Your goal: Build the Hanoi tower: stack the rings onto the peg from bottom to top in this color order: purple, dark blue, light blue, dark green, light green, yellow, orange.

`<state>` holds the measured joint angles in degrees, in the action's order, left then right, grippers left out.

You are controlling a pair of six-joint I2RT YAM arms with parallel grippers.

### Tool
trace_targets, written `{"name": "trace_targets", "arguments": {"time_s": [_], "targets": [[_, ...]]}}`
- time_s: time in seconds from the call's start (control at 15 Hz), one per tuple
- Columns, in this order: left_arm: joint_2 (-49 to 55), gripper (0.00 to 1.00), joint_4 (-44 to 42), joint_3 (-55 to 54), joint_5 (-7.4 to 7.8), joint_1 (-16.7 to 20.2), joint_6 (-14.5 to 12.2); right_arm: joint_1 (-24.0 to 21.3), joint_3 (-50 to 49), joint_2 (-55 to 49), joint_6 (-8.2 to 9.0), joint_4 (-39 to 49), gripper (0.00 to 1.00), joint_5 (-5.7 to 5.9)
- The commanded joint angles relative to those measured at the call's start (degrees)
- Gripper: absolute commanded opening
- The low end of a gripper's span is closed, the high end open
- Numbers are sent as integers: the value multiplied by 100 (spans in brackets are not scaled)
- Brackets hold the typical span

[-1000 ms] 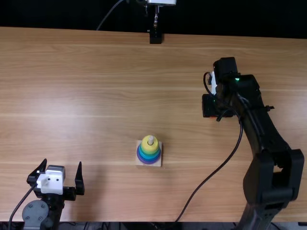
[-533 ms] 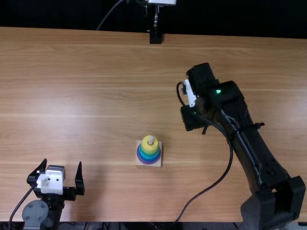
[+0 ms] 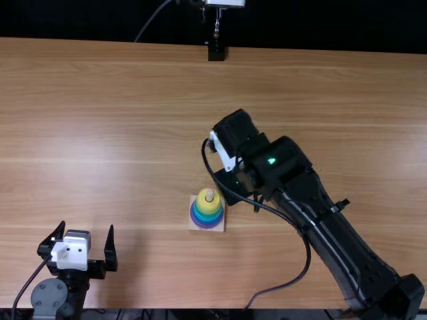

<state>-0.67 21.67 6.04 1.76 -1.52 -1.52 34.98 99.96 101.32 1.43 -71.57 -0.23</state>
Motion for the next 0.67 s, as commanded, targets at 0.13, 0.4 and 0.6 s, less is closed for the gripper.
{"name": "trace_targets", "arguments": {"time_s": [0.13, 0.4, 0.6], "targets": [[67, 100, 459, -604, 35, -33, -38, 140, 682, -227, 99, -316, 0, -19], [67, 100, 459, -604, 35, -33, -38, 149, 762, -209, 226, -327, 0, -19], [67, 100, 459, -604, 35, -33, -38, 237, 753, -209, 226, -316, 0, -19]]}}
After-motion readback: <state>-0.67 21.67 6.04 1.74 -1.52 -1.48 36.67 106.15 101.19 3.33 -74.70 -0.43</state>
